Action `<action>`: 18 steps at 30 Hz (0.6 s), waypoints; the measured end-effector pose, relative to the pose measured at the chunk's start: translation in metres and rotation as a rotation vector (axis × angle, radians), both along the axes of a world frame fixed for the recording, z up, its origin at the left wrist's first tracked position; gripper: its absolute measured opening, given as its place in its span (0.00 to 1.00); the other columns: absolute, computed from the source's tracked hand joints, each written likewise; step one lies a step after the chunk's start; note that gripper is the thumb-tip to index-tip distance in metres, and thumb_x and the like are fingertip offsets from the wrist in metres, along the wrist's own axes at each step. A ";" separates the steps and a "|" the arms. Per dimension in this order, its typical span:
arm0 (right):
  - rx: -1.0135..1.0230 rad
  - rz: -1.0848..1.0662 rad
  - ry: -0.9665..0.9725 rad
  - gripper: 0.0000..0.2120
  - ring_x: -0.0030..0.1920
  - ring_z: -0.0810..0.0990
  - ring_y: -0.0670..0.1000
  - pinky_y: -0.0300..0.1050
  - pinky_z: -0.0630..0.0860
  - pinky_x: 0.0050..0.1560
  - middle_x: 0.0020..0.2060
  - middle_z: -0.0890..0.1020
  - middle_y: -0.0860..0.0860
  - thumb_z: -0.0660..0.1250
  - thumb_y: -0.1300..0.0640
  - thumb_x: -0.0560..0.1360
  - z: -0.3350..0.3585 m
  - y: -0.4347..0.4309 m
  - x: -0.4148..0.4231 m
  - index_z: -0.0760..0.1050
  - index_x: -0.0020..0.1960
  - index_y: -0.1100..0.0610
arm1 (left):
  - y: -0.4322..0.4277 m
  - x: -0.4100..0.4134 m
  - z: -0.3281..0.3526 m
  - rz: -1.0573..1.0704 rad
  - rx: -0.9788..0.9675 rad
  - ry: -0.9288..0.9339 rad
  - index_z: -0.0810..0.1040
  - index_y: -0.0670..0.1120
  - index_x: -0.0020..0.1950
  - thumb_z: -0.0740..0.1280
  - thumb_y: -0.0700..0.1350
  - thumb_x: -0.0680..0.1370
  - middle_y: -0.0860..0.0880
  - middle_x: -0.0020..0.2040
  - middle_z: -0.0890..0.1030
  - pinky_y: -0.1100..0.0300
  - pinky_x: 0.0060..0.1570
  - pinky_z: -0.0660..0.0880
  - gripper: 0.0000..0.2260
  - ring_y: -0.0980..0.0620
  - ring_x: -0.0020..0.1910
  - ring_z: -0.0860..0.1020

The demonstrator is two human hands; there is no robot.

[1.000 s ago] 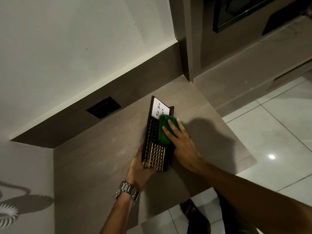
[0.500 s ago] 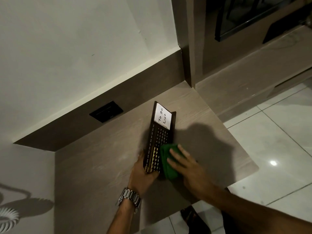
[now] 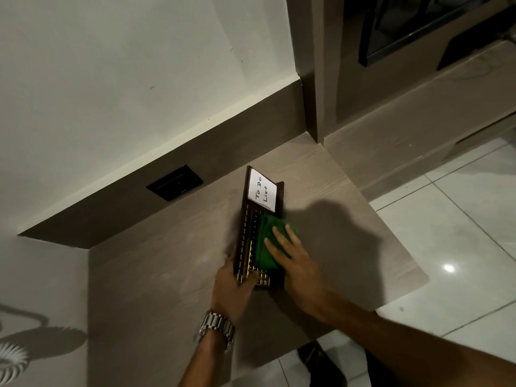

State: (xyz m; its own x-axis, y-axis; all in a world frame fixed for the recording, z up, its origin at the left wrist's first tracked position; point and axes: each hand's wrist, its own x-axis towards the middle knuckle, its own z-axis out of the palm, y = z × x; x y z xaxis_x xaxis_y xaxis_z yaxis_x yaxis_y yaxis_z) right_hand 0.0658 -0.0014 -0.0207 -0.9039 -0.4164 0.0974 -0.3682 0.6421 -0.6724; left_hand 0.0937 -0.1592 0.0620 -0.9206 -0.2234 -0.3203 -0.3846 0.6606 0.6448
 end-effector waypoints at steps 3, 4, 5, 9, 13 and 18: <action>0.030 0.089 0.007 0.47 0.76 0.49 0.58 0.60 0.75 0.59 0.77 0.55 0.51 0.71 0.72 0.64 -0.009 0.005 0.024 0.56 0.77 0.50 | -0.002 0.000 0.001 -0.027 0.015 -0.028 0.79 0.43 0.53 0.70 0.37 0.75 0.55 0.37 0.80 0.75 0.32 0.70 0.08 0.59 0.33 0.77; 0.047 0.084 0.017 0.45 0.76 0.48 0.58 0.61 0.75 0.59 0.77 0.54 0.52 0.71 0.70 0.65 -0.010 0.007 0.017 0.57 0.77 0.50 | -0.003 0.000 0.002 -0.030 0.021 -0.033 0.78 0.43 0.56 0.70 0.37 0.75 0.54 0.40 0.81 0.75 0.34 0.70 0.10 0.59 0.35 0.78; 0.069 0.069 0.016 0.44 0.76 0.45 0.58 0.63 0.73 0.61 0.77 0.52 0.52 0.70 0.69 0.67 -0.009 0.009 0.004 0.56 0.77 0.50 | -0.003 -0.001 0.002 -0.033 0.028 -0.039 0.77 0.44 0.58 0.70 0.39 0.76 0.51 0.43 0.82 0.75 0.36 0.71 0.12 0.59 0.38 0.79; 0.081 -0.060 -0.039 0.41 0.76 0.37 0.55 0.59 0.65 0.70 0.78 0.45 0.50 0.64 0.69 0.72 0.005 0.004 -0.044 0.50 0.78 0.49 | -0.004 -0.002 0.001 -0.030 0.018 -0.047 0.76 0.45 0.62 0.71 0.40 0.75 0.51 0.50 0.82 0.77 0.38 0.72 0.15 0.66 0.42 0.78; 0.117 -0.046 -0.020 0.41 0.76 0.40 0.56 0.59 0.65 0.69 0.78 0.48 0.51 0.66 0.67 0.72 0.001 -0.002 -0.016 0.50 0.78 0.49 | -0.005 -0.002 -0.001 -0.024 0.017 -0.059 0.76 0.43 0.63 0.71 0.40 0.75 0.45 0.54 0.84 0.70 0.44 0.76 0.16 0.56 0.46 0.81; 0.207 0.167 0.136 0.43 0.73 0.60 0.60 0.61 0.78 0.55 0.73 0.66 0.54 0.77 0.66 0.61 -0.010 0.027 0.014 0.66 0.72 0.50 | -0.009 -0.004 -0.002 -0.044 -0.001 -0.114 0.72 0.43 0.68 0.70 0.43 0.76 0.41 0.64 0.79 0.43 0.63 0.73 0.22 0.42 0.63 0.76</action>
